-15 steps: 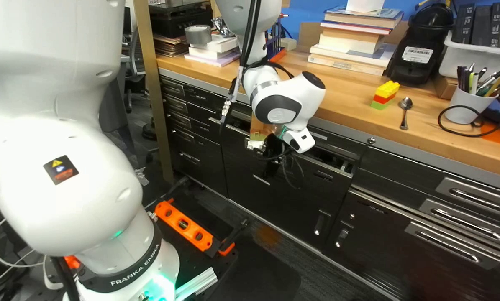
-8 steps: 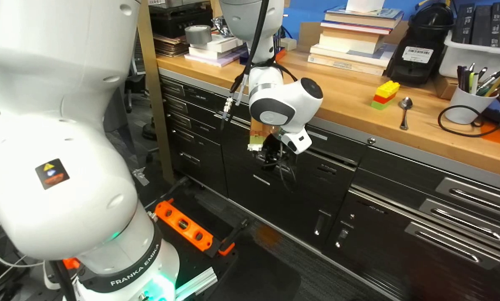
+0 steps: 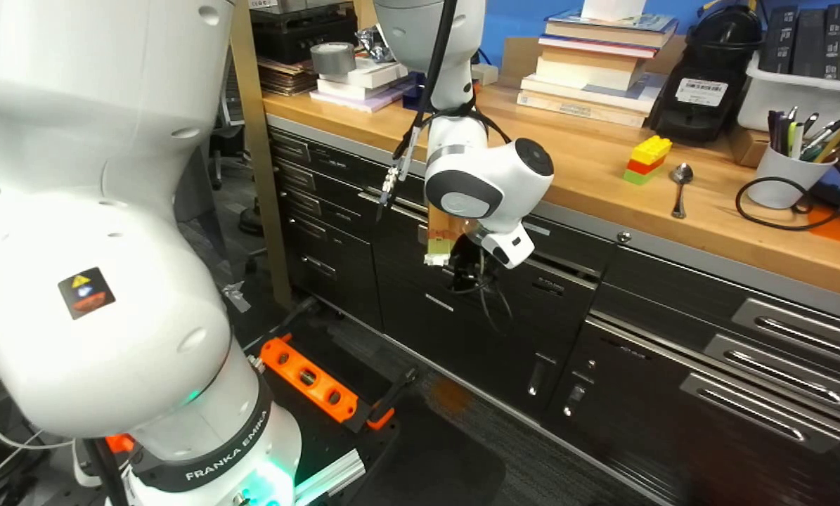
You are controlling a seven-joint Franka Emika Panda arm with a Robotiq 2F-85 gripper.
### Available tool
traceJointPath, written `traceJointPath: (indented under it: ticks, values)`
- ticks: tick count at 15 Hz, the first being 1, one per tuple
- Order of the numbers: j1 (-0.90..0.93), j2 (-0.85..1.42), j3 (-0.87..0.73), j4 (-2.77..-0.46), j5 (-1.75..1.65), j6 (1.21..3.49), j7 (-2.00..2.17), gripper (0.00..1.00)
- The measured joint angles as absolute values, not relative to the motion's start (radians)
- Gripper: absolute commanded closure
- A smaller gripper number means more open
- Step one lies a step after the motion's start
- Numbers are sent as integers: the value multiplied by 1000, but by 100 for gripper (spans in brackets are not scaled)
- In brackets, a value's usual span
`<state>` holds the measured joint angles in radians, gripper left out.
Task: Place the two black objects inside the open drawer then push the drawer closed
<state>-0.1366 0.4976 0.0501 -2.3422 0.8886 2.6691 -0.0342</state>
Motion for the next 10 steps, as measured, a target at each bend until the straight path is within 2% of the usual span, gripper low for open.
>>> traceJointPath:
  ticks: [5,10]
  values:
    - [-136,349,-15,-2477,790,2665,-75,0]
    - [-78,101,-102,-2619,398,2564,-14,0]
